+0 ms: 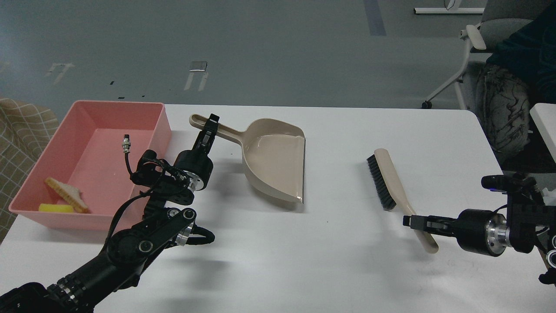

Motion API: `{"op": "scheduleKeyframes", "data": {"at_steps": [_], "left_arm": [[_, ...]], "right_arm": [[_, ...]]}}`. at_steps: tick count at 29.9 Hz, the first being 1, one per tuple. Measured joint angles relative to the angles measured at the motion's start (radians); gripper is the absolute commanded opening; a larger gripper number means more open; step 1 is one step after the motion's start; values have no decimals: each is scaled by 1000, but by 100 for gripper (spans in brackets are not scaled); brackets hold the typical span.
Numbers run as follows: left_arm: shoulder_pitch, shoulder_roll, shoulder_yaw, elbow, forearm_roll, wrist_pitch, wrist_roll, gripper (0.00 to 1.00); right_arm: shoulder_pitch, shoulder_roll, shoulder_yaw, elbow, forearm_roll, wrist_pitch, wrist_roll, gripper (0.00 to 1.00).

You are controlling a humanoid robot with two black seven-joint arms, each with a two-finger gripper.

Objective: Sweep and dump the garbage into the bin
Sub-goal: 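Release the dustpan and brush, opening both grippers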

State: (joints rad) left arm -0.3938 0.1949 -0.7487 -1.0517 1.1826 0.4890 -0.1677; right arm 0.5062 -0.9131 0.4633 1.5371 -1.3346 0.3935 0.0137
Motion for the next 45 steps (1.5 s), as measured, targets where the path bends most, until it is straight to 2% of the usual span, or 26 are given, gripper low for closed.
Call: {"op": "scheduleKeyframes", "data": {"at_steps": [4, 12, 18, 30, 31, 33, 34, 35, 37, 38, 39, 40, 41, 45], "left_arm": [[9, -1, 5, -5, -44, -4, 0, 97], [64, 16, 7, -32, -42, -103, -4, 98], [128, 98, 6, -126, -41, -210, -7, 98], [244, 235, -10, -284, -47, -287, -12, 98], [251, 243, -12, -298, -47, -293, -12, 98], [265, 261, -14, -332, -47, -305, -12, 98], [268, 267, -15, -344, -48, -308, -12, 98], [270, 273, -16, -354, -48, -310, -12, 98], [273, 281, -17, -369, -49, -313, -14, 98], [274, 283, -17, -373, -49, -314, -15, 98], [276, 285, -18, -378, -49, -315, -17, 98], [278, 287, -19, -383, -50, -317, -18, 98], [281, 291, -20, -390, -50, -321, -19, 98], [306, 316, -37, -434, -50, -354, -20, 98]], "right_arm": [[0, 1, 4, 0, 0, -5, 0, 0], [0, 2, 20, -4, 0, -7, 0, 0], [8, 13, 39, -21, 0, -8, 0, 0], [19, 94, 40, -109, -3, -6, 0, 1], [21, 98, 40, -116, -3, -6, 0, 14], [26, 104, 40, -122, -2, -4, 0, 23], [27, 106, 40, -123, -1, -2, -1, 32], [28, 107, 40, -123, 0, 0, -2, 37], [28, 107, 40, -123, 2, 2, -3, 55], [29, 108, 40, -122, 2, 2, -3, 60], [28, 107, 40, -122, 3, 3, -3, 73], [28, 107, 40, -121, 3, 3, -3, 74], [28, 106, 40, -121, 3, 3, -3, 93], [26, 96, 55, -120, 5, -6, -4, 100]]}}
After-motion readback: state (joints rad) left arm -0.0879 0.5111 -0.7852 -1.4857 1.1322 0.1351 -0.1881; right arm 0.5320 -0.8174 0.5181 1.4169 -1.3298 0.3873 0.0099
